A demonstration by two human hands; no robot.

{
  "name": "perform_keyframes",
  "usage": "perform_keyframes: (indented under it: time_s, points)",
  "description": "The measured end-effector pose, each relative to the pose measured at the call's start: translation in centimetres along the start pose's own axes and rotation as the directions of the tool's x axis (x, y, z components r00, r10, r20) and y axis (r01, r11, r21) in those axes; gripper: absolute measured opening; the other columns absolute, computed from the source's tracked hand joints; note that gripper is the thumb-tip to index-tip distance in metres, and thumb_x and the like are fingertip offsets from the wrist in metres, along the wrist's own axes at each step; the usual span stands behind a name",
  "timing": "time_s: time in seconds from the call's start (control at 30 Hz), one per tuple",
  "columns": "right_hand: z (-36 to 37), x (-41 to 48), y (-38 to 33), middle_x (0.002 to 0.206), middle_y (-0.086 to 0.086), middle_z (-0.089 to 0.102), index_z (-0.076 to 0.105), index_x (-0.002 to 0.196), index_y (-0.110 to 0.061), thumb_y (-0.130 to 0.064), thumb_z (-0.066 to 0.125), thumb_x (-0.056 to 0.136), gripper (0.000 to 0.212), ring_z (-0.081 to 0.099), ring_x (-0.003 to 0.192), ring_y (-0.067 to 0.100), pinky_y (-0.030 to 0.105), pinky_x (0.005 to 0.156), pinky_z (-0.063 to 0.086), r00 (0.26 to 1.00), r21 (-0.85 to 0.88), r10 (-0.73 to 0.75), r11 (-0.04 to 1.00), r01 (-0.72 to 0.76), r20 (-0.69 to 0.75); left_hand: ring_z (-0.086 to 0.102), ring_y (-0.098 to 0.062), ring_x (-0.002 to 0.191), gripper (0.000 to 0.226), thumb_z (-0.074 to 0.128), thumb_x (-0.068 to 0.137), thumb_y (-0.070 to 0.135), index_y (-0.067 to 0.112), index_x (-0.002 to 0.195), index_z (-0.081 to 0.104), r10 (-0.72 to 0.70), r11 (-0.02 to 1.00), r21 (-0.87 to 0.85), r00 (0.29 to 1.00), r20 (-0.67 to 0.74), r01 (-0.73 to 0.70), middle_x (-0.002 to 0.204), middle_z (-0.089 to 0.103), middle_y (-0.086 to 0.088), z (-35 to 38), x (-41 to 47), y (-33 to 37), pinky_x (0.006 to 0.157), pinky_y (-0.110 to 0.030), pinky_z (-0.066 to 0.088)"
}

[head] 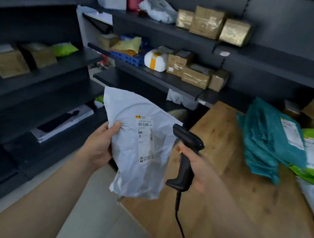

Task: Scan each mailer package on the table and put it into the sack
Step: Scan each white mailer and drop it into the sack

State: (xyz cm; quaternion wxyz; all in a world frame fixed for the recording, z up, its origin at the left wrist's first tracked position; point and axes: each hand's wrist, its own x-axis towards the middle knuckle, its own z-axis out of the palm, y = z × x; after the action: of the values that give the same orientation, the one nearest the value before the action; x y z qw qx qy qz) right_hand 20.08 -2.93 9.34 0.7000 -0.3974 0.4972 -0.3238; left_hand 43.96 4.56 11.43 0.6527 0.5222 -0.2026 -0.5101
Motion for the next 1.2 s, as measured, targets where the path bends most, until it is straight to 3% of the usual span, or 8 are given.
perform_keyframes:
  time_s: [0.1,0.3,0.47,0.57,0.7,0.87,1.03,1.2]
  points:
    - [6.5,2.1,-0.3,0.068,-0.003,0.074,0.069,0.1,-0.009,-0.026,0.067,0.092,0.019,0.071,0.062,0.01,0.019,0.052,0.051,1.0,0.069,-0.013,0.998,0.013,0.009,0.071,-0.016,0.096,0.019,0.053,0.098,0.022,0.019,0.112,0.065,-0.004,1.0,0.021,1.0,-0.011,0.005,0.108,0.073,-0.001,-5.3,3.0,3.6,0.072,-0.03,0.056]
    - [15.8,7.3,-0.4,0.089,0.008,0.074,0.07,0.104,-0.009,-0.027,0.074,0.086,0.025,0.071,0.082,0.021,0.032,0.077,0.055,0.998,0.053,-0.018,0.998,0.021,-0.054,0.068,-0.023,0.104,0.019,0.056,0.096,0.022,0.017,0.112,0.066,-0.052,0.999,0.013,0.998,-0.04,0.052,0.112,0.072,-0.005,-12.3,9.7,8.0,0.084,-0.04,0.054]
    - [20.0,13.4,-1.0,0.08,-0.001,0.066,0.069,0.109,-0.008,-0.026,0.07,0.089,0.027,0.063,0.07,0.011,0.02,0.054,0.048,0.997,0.076,0.011,0.997,-0.005,-0.075,0.067,-0.023,0.107,0.023,0.054,0.097,0.026,0.017,0.116,0.065,-0.118,0.993,-0.014,0.992,-0.052,0.118,0.114,0.071,-0.004,-15.3,17.0,9.3,0.084,-0.042,0.053]
    - [21.1,18.1,-0.8,0.082,0.0,0.065,0.07,0.103,-0.01,-0.028,0.07,0.089,0.023,0.061,0.076,0.014,0.025,0.062,0.047,0.996,0.12,0.067,0.991,-0.059,-0.064,0.063,-0.024,0.115,0.029,0.052,0.098,0.027,0.015,0.124,0.062,-0.156,0.987,-0.044,0.988,0.004,0.156,0.12,0.068,-0.007,-15.7,21.9,9.7,0.099,-0.045,0.048]
    - [22.4,24.6,-0.5,0.088,0.004,0.069,0.072,0.096,-0.01,-0.034,0.075,0.081,0.028,0.064,0.085,0.021,0.037,0.083,0.054,0.988,0.235,0.151,0.962,-0.136,-0.044,0.063,-0.021,0.113,0.032,0.051,0.098,0.027,0.013,0.125,0.06,-0.222,0.972,-0.076,0.974,0.037,0.225,0.121,0.068,-0.007,-15.6,29.1,10.0,0.095,-0.039,0.05]
    - [23.8,30.8,-0.5,0.129,0.016,0.064,0.064,0.126,-0.004,-0.039,0.075,0.079,0.059,0.061,0.12,0.032,0.048,0.107,0.044,0.967,0.343,0.255,0.91,-0.234,-0.016,0.065,-0.021,0.11,0.035,0.054,0.096,0.03,0.011,0.124,0.062,-0.347,0.934,-0.062,0.935,0.07,0.351,0.119,0.069,-0.008,-15.7,37.4,10.0,0.089,-0.038,0.052]
    - [24.1,35.1,-0.6,0.114,0.015,0.071,0.072,0.101,-0.011,-0.035,0.075,0.073,0.037,0.067,0.107,0.032,0.044,0.092,0.054,0.943,0.395,0.316,0.883,-0.254,-0.1,0.065,-0.024,0.111,0.037,0.058,0.094,0.033,0.011,0.124,0.062,-0.431,0.902,0.053,0.898,0.091,0.428,0.12,0.069,-0.009,-15.7,45.4,9.0,0.095,-0.044,0.051]
    - [23.6,37.7,-0.6,0.098,0.009,0.073,0.074,0.089,-0.012,-0.032,0.076,0.078,0.023,0.069,0.087,0.025,0.036,0.071,0.056,0.883,0.407,0.336,0.894,-0.19,-0.326,0.071,-0.021,0.096,0.03,0.057,0.096,0.026,0.009,0.121,0.062,-0.491,0.844,0.314,0.861,0.129,0.434,0.111,0.072,-0.008,-14.4,53.1,6.3,0.069,-0.032,0.057]
